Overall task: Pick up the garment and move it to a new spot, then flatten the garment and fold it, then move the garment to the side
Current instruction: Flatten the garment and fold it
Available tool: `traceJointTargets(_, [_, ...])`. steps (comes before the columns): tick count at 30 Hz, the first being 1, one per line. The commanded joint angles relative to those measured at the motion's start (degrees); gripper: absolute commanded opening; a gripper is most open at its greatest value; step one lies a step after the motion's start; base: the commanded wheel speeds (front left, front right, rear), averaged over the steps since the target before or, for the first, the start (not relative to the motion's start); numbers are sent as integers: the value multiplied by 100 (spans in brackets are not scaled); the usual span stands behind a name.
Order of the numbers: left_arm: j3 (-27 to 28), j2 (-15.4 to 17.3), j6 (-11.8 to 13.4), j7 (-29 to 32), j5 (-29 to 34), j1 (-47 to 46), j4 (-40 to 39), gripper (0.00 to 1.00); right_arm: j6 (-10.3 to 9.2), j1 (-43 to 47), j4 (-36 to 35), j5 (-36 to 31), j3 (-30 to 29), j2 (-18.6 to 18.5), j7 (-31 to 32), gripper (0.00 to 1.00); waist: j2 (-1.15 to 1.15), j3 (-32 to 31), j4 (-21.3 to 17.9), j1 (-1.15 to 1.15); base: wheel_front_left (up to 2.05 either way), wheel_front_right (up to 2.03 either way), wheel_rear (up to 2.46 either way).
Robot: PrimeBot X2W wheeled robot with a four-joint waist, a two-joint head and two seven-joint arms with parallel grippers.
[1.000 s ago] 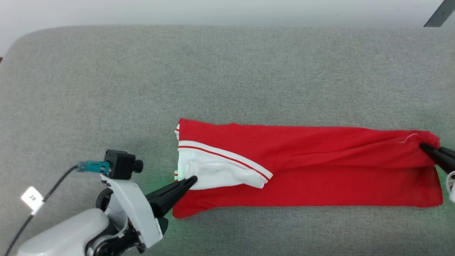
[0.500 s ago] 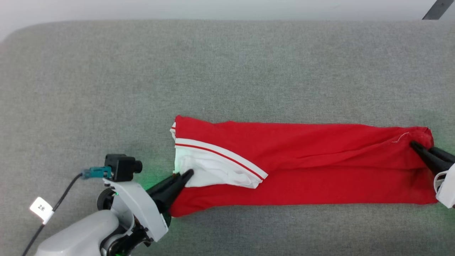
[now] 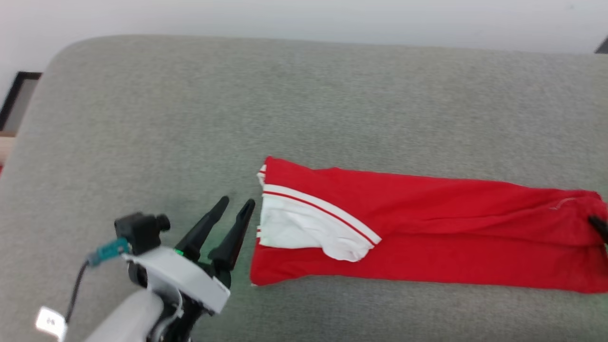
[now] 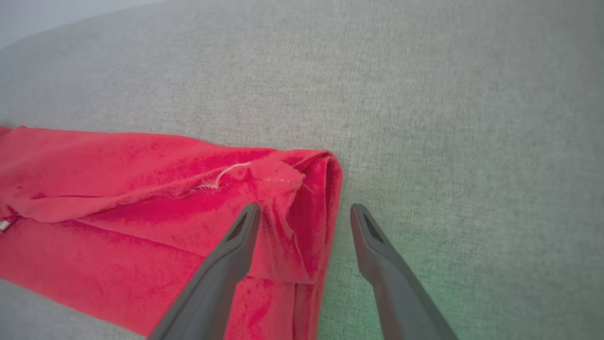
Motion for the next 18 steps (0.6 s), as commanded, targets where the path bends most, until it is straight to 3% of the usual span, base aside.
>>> traceJointTargets(1, [176, -92, 5, 5, 236, 167, -16, 100, -10, 116, 20, 78, -15, -20, 47, 100, 0, -60, 181, 0, 0, 0, 0])
traceJointTargets(6, [997, -615, 140, 4, 1555, 847, 30, 100, -10, 331, 184, 426, 27, -54, 411, 100, 0, -82, 358, 0, 0, 0, 0])
traceJointTargets(10, [1545, -1044, 165, 3, 2263, 1185, 116, 100, -10, 333, 303, 566, 55, 31, 677, 100, 0, -91, 436, 0, 0, 0, 0])
traceJointTargets(18, [2679, -1606, 176, 3, 3920, 1445, -162, 100, -10, 30, 725, 468, 268, 351, 1450, 100, 0, -124, 434, 0, 0, 0, 0])
